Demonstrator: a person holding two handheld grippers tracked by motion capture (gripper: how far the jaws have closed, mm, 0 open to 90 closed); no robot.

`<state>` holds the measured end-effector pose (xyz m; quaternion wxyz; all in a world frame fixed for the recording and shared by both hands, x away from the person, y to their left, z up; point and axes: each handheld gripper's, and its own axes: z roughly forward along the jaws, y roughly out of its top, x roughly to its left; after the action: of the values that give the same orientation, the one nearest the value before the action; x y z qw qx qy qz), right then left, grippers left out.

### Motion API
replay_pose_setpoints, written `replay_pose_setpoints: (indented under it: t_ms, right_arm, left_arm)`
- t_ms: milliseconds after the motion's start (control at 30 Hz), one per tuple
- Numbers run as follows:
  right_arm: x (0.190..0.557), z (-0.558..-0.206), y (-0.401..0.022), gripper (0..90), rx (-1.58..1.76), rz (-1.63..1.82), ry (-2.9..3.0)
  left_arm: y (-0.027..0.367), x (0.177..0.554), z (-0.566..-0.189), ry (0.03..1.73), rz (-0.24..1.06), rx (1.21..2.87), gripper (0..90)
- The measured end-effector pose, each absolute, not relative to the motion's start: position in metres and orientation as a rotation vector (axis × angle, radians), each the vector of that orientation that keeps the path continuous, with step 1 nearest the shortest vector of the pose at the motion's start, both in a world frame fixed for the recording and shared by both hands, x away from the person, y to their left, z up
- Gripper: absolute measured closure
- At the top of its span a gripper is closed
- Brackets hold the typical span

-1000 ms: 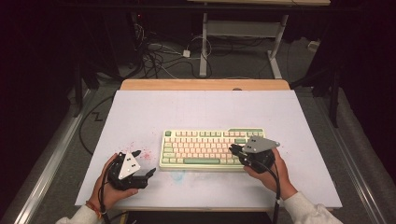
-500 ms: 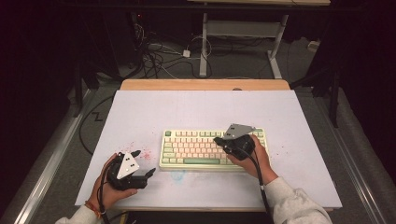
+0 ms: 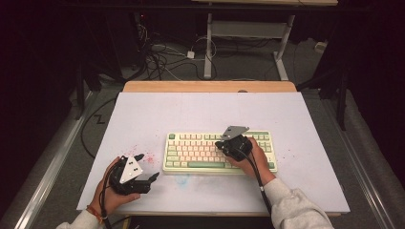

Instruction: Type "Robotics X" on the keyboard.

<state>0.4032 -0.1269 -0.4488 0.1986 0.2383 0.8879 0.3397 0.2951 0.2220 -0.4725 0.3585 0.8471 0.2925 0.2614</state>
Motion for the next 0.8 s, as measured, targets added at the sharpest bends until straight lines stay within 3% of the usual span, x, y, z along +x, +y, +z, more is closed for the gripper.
replay_pose_setpoints:
  t_ms: [367,800]
  right_arm:
    - [0.403,-0.454,-0.123,90.0,0.654,0.890,2.513]
    - [0.390,-0.423,-0.143,84.8,0.656,1.075,2.392]
  left_arm:
    - [0.221,0.295,-0.474,0.745,0.661,2.200,19.4]
    - [0.221,0.295,-0.474,0.731,0.618,2.204,21.6]
